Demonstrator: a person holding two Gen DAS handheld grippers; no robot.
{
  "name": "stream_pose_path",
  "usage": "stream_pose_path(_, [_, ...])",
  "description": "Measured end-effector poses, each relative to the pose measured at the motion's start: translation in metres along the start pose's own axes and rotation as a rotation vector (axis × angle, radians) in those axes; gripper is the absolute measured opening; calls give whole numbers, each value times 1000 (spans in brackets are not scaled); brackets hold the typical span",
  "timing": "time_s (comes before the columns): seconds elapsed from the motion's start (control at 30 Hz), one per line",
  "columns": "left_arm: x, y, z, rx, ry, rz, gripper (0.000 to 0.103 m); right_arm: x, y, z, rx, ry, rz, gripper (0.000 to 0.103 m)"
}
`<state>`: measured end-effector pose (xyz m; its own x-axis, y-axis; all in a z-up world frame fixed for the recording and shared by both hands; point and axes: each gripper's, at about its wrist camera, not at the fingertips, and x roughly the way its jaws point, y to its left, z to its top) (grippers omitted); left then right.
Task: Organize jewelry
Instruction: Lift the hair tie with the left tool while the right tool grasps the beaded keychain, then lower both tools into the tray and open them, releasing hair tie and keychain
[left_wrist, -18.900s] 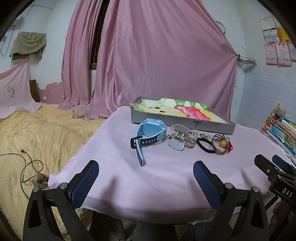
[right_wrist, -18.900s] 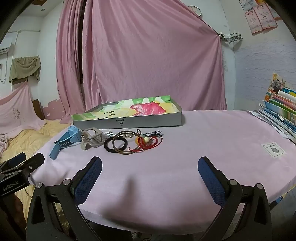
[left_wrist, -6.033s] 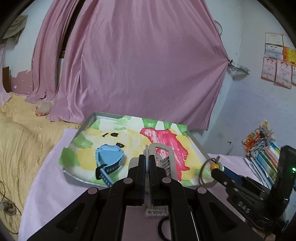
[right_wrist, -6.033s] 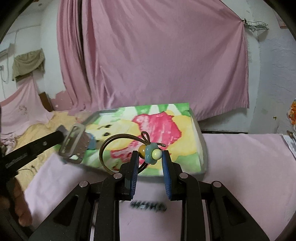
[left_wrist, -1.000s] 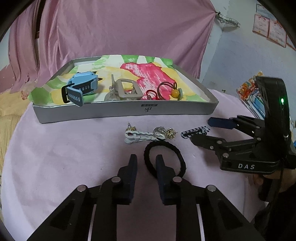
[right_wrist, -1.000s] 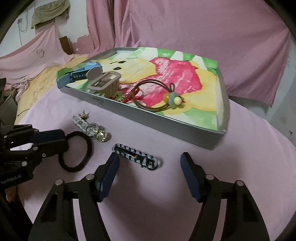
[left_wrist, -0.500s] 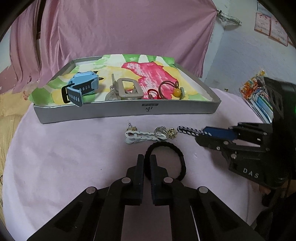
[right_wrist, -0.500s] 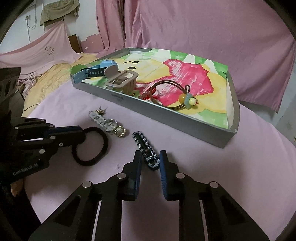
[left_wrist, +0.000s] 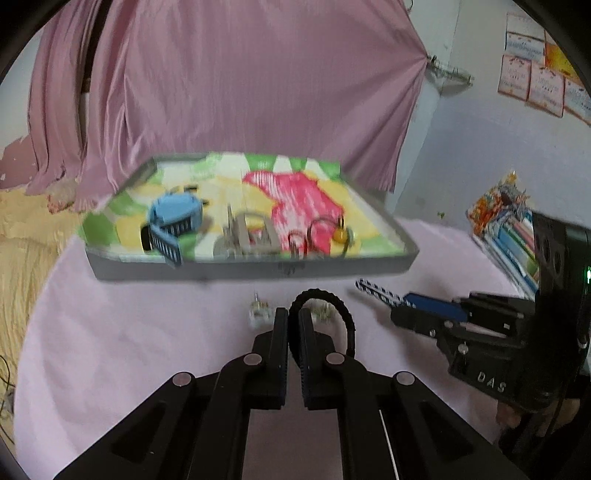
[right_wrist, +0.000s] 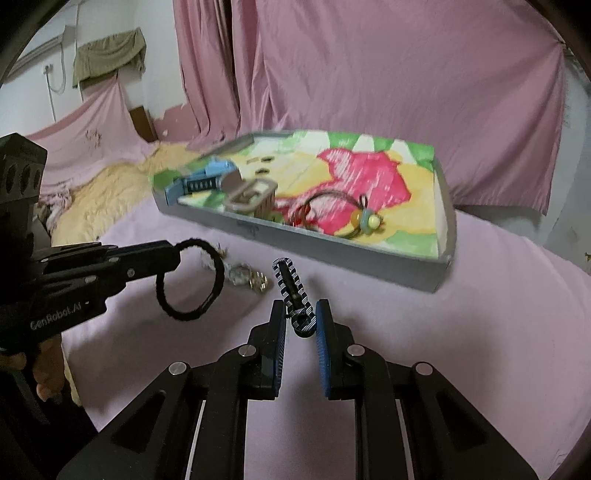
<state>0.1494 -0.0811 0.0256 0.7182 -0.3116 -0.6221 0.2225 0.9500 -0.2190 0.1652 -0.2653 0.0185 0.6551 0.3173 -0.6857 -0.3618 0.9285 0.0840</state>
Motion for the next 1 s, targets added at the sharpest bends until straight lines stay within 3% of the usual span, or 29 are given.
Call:
stream_pose_path(0.37, [9, 4, 57, -22, -160, 53, 5, -4, -12, 36, 74, -146, -61, 14])
stream_pose_path(0.63, [45, 22, 78, -70, -126, 105, 5, 31, -16, 58, 118, -138, -83, 14])
stream_pose_path(0.8, [67, 38, 85, -123, -55, 129, 5, 59, -15, 66, 114, -85, -95, 14])
stream_pose_path(1.0, [79, 38, 84, -110, -14, 137, 5, 82, -14, 66, 104, -24, -90, 14])
